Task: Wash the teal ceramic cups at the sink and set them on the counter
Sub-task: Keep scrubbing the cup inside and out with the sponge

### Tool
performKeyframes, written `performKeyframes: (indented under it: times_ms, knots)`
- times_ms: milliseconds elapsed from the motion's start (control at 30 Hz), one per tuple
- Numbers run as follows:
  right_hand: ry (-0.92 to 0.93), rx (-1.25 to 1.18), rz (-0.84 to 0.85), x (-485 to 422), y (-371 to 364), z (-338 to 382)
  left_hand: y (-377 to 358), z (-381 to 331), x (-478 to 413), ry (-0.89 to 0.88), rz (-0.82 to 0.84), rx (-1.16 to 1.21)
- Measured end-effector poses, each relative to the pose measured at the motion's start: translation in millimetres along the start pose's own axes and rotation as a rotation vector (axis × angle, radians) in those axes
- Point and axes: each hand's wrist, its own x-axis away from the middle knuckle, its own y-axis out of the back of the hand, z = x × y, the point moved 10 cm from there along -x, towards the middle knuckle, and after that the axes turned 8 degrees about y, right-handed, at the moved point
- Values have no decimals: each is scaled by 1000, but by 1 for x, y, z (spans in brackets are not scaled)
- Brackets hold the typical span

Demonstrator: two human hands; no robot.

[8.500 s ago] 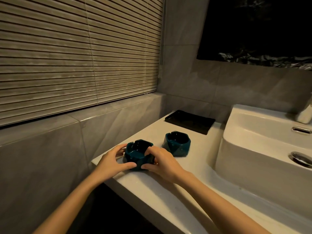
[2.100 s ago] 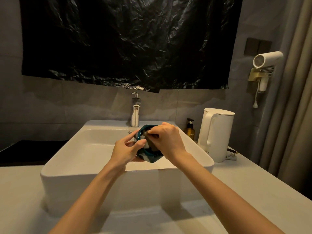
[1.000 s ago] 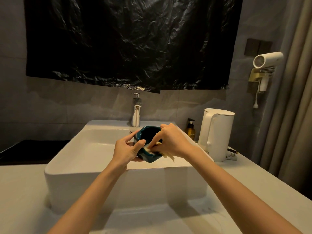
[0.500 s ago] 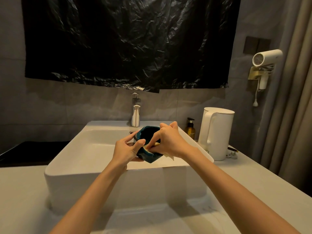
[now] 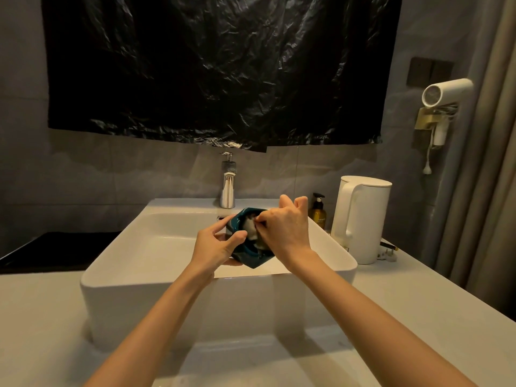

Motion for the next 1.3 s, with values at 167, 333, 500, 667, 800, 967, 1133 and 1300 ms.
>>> performKeyframes:
  times_ms: [167,333,500,667,800,967,1133,1300]
  knots:
    - [-32,-307,160,1,-15,6,0,0,2,12,15,-10]
    - [67,-502,437,8,-32,16,5,2,-1,54,-39,62]
    - [376,-284,712,10,-31,27,4,5,-2,80,-43,52]
    - [570,55,644,3,-19,38,0,4,0,90,-23,22]
    - [587,88,591,5,-15,39,1,4,0,86,-10,16]
    - [465,-214,669,13,-20,36,2,6,0,90,-22,8]
    - [212,-499,396,8,-14,32,-2,6,-1,105,0,9]
    - [253,-248,327,-2,-14,32,3,3,0,85,-33,33]
